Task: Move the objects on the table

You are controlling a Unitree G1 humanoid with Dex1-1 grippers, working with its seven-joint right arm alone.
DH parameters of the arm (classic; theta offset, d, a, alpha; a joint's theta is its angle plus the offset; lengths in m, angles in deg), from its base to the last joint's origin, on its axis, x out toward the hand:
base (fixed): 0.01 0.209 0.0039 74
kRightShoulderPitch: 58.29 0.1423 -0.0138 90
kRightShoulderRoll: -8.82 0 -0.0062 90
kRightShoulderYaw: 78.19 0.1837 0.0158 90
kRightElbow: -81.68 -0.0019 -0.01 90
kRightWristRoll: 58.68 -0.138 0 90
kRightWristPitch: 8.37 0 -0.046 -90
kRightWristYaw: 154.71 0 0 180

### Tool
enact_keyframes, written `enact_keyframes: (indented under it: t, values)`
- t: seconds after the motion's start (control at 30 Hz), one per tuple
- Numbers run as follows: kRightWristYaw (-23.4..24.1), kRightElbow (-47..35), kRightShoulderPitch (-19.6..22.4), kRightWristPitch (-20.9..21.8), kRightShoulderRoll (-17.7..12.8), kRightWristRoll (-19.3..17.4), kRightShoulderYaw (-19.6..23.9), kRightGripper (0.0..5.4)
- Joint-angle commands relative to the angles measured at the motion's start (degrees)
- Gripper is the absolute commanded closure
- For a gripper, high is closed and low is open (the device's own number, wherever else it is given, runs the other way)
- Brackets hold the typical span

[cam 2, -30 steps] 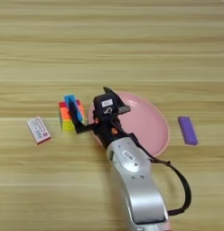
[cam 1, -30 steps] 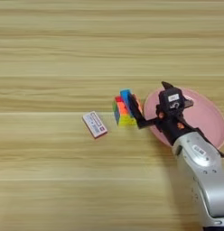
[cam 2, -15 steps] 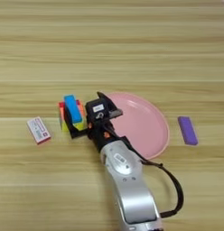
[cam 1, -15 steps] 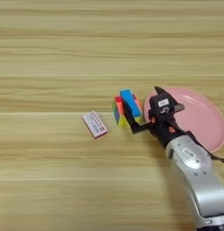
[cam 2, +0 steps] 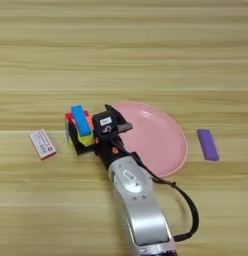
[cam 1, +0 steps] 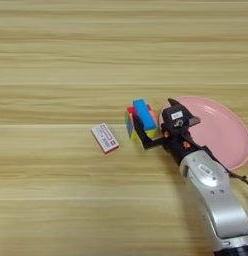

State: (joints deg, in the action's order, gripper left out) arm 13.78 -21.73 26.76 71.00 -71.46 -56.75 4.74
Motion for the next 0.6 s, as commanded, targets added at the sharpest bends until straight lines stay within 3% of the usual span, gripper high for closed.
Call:
enact_keyframes:
  t: [0.03, 0.6]
  values:
    - [0.7, -1.3, 3.2, 2.2, 0.2, 0.0, 0.5, 0.03]
    - [0.9, 1.9, 4.5, 2.8, 0.6, 0.0, 1.1, 0.03]
